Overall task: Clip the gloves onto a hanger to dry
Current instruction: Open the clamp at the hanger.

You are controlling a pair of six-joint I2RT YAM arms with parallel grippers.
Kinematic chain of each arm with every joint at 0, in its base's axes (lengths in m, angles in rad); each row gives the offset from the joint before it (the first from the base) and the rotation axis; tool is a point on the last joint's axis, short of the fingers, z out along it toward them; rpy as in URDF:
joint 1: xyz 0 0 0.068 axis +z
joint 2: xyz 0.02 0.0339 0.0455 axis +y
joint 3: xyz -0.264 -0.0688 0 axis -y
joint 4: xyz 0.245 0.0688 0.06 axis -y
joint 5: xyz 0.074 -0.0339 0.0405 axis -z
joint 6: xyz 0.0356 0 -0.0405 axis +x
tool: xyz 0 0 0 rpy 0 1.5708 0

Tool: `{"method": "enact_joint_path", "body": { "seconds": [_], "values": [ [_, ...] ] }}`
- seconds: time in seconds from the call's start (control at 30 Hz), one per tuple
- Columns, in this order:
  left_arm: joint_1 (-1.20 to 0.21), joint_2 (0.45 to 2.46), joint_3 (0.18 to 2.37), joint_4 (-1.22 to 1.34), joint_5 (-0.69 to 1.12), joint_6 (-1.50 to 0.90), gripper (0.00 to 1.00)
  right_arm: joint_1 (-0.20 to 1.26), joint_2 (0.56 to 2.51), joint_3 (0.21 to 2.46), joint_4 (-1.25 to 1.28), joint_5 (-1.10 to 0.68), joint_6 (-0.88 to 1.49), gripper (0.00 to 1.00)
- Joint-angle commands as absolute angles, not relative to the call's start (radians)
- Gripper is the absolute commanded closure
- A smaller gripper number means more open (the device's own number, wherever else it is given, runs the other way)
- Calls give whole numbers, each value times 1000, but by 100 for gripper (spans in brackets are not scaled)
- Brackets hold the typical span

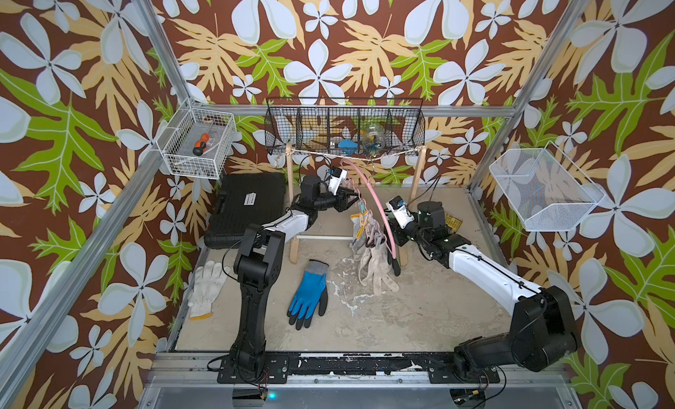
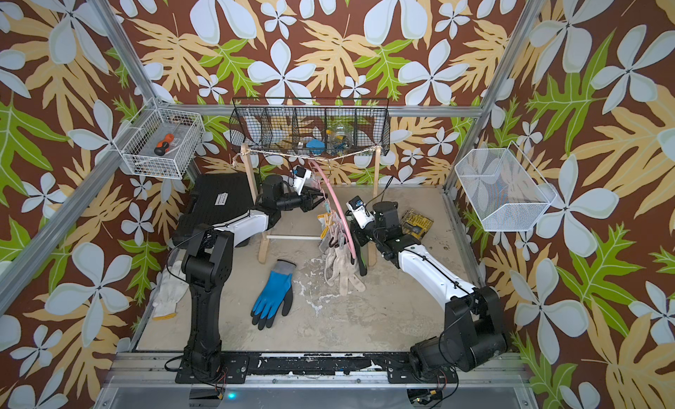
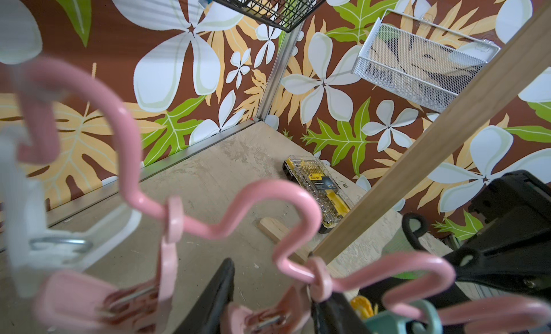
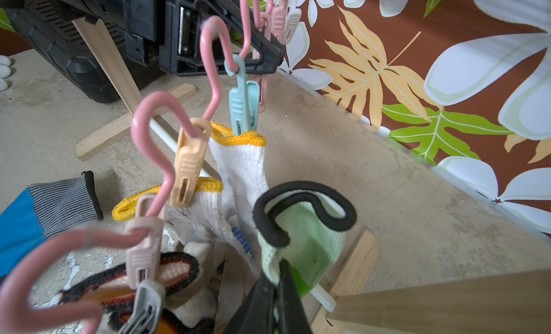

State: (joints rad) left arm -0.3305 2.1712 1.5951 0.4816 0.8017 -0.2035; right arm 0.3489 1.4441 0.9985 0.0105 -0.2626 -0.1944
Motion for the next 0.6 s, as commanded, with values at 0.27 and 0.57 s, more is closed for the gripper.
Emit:
{"method": "enact_joint_path", "body": {
  "seconds": [0.27, 0.57],
  "values": [
    [-329, 2166, 1594, 450, 814, -195, 56, 349, 1445, 1006, 33, -271, -191, 100],
    [-328, 2162, 1598, 444, 813, -200, 62, 350, 1449, 1009, 34, -274, -192, 100]
  ]
}}
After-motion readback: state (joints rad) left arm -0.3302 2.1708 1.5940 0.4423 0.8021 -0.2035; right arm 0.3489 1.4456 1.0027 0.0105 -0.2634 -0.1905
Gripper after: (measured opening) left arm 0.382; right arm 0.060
